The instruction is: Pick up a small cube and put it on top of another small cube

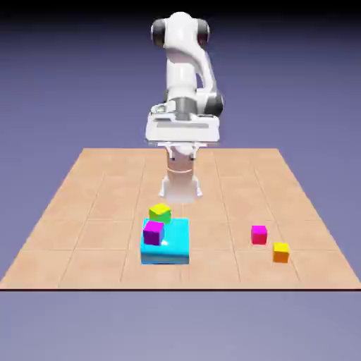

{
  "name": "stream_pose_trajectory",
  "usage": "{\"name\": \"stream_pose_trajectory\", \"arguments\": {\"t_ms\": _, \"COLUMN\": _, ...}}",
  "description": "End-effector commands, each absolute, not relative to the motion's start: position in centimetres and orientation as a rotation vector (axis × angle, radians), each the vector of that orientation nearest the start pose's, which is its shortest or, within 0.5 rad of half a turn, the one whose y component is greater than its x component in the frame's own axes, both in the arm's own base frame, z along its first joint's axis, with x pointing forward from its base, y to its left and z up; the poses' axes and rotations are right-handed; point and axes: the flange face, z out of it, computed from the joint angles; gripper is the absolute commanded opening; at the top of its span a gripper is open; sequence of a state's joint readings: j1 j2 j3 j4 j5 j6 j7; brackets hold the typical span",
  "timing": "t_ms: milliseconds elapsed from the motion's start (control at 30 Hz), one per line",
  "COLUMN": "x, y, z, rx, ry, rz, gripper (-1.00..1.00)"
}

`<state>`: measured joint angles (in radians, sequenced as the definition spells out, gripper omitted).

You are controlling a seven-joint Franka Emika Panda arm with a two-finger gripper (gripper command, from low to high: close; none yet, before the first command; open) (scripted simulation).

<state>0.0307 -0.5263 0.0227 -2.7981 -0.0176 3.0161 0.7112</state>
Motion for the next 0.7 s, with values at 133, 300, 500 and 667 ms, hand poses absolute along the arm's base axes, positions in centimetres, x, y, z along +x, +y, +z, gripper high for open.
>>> {"name": "stream_pose_trajectory", "arguments": {"t_ms": 133, "x": 40.8, "y": 9.8, "z": 38.0, "rx": -2.886, "ry": 0.4, "rz": -0.763, "gripper": 0.0}}
{"name": "stream_pose_trajectory", "arguments": {"t_ms": 300, "x": 39.6, "y": 17.3, "z": 31.2, "rx": -3.07, "ry": -0.13, "rz": -0.492, "gripper": 0.0}}
{"name": "stream_pose_trajectory", "arguments": {"t_ms": 500, "x": 35.0, "y": 25.4, "z": 23.2, "rx": -3.089, "ry": -0.813, "rz": -0.134, "gripper": 0.0}}
{"name": "stream_pose_trajectory", "arguments": {"t_ms": 667, "x": 31.3, "y": 29.1, "z": 19.2, "rx": -3.004, "ry": -1.171, "rz": 0.059, "gripper": 0.0}}
